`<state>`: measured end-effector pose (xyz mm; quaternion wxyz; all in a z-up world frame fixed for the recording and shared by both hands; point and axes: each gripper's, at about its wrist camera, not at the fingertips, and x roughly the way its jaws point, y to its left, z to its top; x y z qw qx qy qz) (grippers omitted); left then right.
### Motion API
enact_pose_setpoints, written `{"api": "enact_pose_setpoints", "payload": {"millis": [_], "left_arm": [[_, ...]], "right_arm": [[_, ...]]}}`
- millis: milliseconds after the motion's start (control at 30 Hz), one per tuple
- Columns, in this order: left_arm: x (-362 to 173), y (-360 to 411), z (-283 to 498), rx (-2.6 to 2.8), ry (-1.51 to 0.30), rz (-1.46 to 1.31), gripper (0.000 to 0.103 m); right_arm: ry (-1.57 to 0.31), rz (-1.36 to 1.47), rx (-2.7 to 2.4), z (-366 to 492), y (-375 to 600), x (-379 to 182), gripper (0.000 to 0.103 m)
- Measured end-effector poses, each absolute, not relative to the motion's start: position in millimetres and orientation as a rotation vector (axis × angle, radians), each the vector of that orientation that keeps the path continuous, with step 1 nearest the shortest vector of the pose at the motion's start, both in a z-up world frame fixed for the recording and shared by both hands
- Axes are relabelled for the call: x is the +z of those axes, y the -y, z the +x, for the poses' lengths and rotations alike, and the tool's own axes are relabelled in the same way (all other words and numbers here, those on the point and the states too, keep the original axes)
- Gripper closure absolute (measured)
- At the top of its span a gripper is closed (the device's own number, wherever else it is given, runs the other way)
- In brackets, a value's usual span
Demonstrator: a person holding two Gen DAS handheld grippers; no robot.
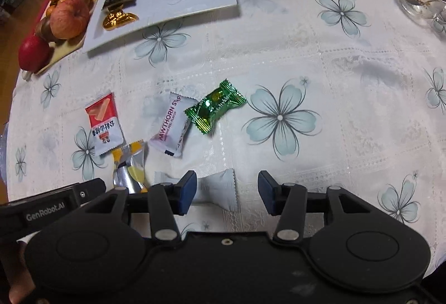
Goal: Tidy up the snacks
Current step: 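Lower the right tool onto the white plastic packet while the left tool approaches the silver-yellow packet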
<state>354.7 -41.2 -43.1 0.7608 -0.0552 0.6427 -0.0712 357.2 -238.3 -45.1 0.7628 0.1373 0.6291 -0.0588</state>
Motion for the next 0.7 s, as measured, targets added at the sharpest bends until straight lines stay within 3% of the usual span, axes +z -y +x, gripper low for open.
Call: {"api": "enact_pose_setpoints", "payload": {"millis": [167, 700], "left_arm": [[-44.0, 43.6, 354.8, -0.159, -1.402, -0.118, 0.059], [-39.2, 25.3, 355.9, -0.126, -1.41, -0.188, 0.059]], "right_arm": [[-1.382, 0.338, -0.059, 356.0, 233.5, -44.5, 0.051], [-1.381, 0.042, 0.066, 362.9, 188.3, -64.3, 0.047]]}}
